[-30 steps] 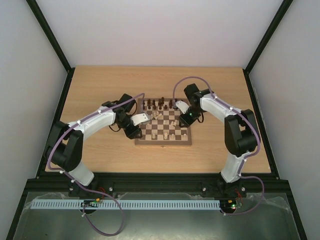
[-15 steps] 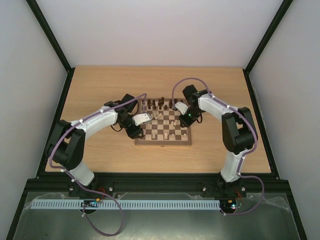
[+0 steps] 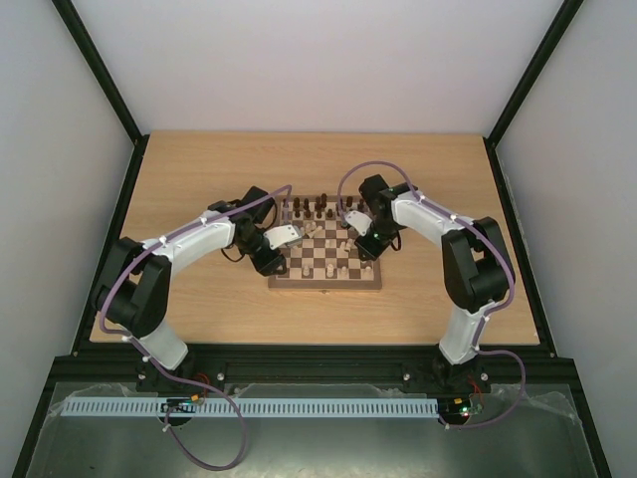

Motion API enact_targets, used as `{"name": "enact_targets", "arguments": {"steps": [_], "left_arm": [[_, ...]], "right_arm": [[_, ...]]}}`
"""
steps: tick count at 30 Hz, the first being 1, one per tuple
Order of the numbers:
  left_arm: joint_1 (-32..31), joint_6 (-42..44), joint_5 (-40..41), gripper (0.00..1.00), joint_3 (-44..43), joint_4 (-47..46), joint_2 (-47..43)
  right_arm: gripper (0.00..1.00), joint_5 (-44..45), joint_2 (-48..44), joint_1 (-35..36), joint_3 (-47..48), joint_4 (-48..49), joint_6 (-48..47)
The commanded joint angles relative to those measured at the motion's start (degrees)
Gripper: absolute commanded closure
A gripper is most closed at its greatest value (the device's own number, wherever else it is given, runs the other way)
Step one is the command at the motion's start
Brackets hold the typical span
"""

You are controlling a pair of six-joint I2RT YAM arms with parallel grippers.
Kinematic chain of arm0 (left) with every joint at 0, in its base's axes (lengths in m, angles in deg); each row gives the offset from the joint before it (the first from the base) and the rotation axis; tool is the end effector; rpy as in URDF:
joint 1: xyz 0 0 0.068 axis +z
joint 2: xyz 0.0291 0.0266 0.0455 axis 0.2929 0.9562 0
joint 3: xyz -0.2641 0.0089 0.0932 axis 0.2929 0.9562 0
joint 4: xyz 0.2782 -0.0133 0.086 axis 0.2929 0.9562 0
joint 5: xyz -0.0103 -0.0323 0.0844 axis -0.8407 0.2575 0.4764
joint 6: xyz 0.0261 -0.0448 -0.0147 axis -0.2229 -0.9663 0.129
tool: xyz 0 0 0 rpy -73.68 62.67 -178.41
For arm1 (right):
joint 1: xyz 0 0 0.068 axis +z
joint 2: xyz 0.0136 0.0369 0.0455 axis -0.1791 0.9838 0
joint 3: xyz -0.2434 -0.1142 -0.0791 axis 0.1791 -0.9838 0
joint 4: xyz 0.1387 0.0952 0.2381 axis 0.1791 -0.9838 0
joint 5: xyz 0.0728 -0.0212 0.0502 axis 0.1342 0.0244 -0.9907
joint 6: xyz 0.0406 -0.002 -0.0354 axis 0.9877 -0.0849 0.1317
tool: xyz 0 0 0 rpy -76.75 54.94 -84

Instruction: Set up the chess pieces on the board

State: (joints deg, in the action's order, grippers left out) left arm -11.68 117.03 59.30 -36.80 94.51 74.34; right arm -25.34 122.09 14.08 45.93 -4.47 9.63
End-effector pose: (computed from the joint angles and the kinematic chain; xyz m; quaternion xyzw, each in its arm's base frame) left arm 0.2944 -0.1767 0.1873 0.4979 0.8296 -0.1893 0.1672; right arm 0.3537 0.1674 0.1794 -0.4372 0.8825 0.0852 0.1508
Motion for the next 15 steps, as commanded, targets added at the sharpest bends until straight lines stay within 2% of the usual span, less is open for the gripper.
{"name": "enact_targets", "arguments": {"steps": [1,15], "left_arm": [[-0.2,-0.27,-0.59,0.5,-1.45,0.13,0.69],[-0.25,-0.62,-0.99,0.5,-1.81,0.06,1.12]], "right_arm": [[0.92,0.35,-1.54,0.9,-1.79,-4.23,-0.88],[0.92,3.11,-2.65,1.08,-3.03,-4.38,-1.54]]}}
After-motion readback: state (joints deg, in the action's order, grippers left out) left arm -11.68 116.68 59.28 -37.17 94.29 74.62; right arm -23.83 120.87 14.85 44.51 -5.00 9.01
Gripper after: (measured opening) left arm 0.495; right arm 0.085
